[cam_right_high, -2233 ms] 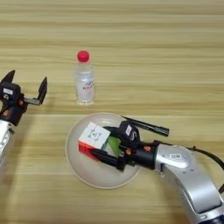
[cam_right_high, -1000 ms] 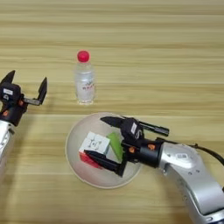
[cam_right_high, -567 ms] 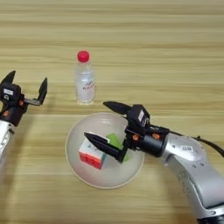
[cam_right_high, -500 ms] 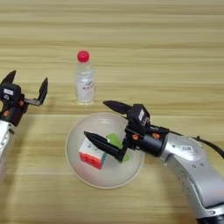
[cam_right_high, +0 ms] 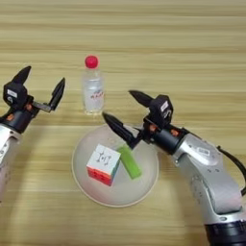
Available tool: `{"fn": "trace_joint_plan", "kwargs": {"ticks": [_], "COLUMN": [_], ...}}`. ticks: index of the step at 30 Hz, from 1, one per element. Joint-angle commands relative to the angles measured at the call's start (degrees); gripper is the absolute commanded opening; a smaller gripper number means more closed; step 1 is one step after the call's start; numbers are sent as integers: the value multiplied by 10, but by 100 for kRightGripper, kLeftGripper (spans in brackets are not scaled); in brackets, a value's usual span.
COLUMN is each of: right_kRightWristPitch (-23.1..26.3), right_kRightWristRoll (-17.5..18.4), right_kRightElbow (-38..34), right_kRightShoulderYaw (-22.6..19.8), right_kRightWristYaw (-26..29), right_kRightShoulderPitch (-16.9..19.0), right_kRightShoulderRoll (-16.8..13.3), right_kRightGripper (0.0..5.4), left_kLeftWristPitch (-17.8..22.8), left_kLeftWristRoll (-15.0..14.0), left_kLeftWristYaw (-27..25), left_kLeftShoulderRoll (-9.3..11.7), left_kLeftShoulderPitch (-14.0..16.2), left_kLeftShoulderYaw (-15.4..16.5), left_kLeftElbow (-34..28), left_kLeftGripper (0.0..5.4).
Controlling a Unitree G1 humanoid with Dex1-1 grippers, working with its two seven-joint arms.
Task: Move the objects on the table
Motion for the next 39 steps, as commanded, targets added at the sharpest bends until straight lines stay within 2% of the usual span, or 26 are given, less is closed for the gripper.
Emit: {"fn": "trace_joint_plan", "kwargs": {"ticks": [1, 10, 20, 27, 32, 39], "right_kRightWristPitch": [-3, -37, -163, -233, -262, -274], "right_kRightWristRoll": [11, -3, -123, -177, -188, -186], "right_kRightElbow": [15, 65, 127, 160, 174, 179], "right_kRightShoulderYaw": [-34, -99, -102, -111, -118, -121], "right_kRightWristYaw": [-33, -113, -183, -240, -263, -271], "right_kRightShoulderPitch": [-28, -75, -84, -83, -83, -83], "right_kRightShoulderRoll": [19, 47, 51, 57, 59, 63], "right_kRightGripper": [537, 537, 537, 537, 537, 537], "left_kLeftWristPitch": [13, 22, 40, 48, 64, 80], "left_kLeftWristRoll": [4, 4, 4, 8, 7, 13], "left_kLeftWristYaw": [-10, -34, -54, -56, -53, -42], "left_kLeftShoulderRoll": [-2, -15, -36, -45, -48, -54], "left_kLeftShoulderPitch": [-22, -47, -70, -74, -78, -91], "left_kLeftShoulderYaw": [-12, -35, -58, -68, -67, -65], "left_kLeftElbow": [-5, 18, 33, 39, 48, 74], "left_kLeftGripper": [540, 540, 540, 540, 540, 540]}}
